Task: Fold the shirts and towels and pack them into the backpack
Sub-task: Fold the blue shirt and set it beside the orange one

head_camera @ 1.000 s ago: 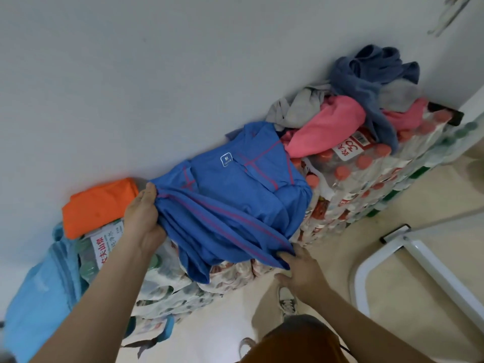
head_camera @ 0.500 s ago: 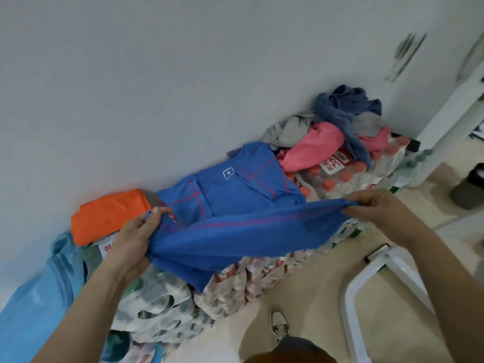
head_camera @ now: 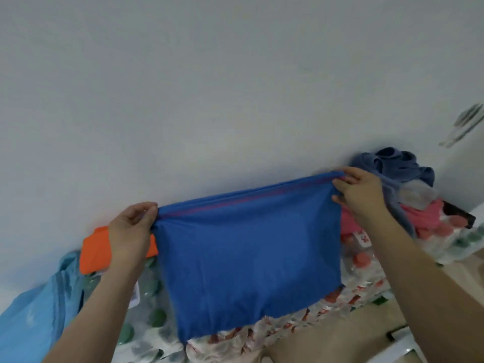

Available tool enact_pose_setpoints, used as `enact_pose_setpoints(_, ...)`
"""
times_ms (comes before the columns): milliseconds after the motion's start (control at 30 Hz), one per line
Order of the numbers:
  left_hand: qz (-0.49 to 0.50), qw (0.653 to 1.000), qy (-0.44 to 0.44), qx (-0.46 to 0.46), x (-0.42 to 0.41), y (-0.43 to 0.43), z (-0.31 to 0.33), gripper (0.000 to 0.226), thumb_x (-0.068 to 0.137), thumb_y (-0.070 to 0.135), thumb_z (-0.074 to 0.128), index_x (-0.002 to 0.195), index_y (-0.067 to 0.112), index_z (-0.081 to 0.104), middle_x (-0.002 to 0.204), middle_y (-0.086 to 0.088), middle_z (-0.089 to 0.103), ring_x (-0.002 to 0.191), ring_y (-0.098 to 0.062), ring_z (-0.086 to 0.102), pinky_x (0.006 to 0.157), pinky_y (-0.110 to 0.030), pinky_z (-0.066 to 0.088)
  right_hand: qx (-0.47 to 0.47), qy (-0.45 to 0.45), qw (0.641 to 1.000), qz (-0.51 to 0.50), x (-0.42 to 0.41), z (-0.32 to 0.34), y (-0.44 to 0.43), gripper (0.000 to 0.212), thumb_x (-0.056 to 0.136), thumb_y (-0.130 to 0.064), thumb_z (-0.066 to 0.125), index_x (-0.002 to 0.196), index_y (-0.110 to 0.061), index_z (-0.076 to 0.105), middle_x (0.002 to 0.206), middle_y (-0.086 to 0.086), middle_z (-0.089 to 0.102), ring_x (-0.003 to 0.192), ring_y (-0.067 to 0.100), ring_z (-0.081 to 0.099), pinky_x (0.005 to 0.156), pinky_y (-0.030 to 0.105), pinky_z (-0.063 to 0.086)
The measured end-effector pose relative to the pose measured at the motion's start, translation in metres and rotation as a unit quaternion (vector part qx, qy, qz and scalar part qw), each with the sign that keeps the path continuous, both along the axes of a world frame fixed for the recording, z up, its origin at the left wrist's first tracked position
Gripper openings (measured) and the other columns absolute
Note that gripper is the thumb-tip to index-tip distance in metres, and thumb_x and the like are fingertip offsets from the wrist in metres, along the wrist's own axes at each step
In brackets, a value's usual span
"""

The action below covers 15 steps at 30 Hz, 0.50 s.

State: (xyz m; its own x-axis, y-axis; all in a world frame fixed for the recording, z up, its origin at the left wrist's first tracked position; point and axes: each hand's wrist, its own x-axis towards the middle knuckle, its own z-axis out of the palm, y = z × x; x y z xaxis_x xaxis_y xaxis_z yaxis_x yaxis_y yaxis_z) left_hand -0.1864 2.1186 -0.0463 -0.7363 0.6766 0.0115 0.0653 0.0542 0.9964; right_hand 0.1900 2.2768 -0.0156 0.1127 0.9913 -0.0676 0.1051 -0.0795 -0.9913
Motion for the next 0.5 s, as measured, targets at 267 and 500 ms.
enact_pose_setpoints(267, 0.045, 0.936, 0.27, -0.222, 0.001, 0.035, -0.033, 0.007, 0.084, 0.016, 0.069, 0.09, 0.011, 0.07, 0.089, -0.01, 0.072, 0.085, -0.025, 0.066, 0.069, -0.024, 0.041, 0.094, -0.326, 0.939, 0.056, -0.047, -0.062, 0.061, 0.032, 0.083, 0.001, 0.062, 0.114, -0.004, 0.056, 0.09, 0.013, 0.066, 0.082, 0.026, 0.059, 0.079, 0.036, 0.046)
enact_pose_setpoints(500, 0.026, 0.879, 0.371, -0.299, 0.008, 0.039, -0.04, 0.009, 0.087, 0.021, 0.063, 0.092, 0.014, 0.067, 0.087, -0.014, 0.07, 0.083, -0.035, 0.063, 0.068, -0.036, 0.042, 0.189, -0.489, 0.847, 0.093, -0.053, -0.084, 0.063, 0.035, 0.083, -0.008, 0.064, 0.117, -0.006, 0.057, 0.103, 0.019, 0.065, 0.095, 0.039, 0.058, 0.078, 0.044, 0.048)
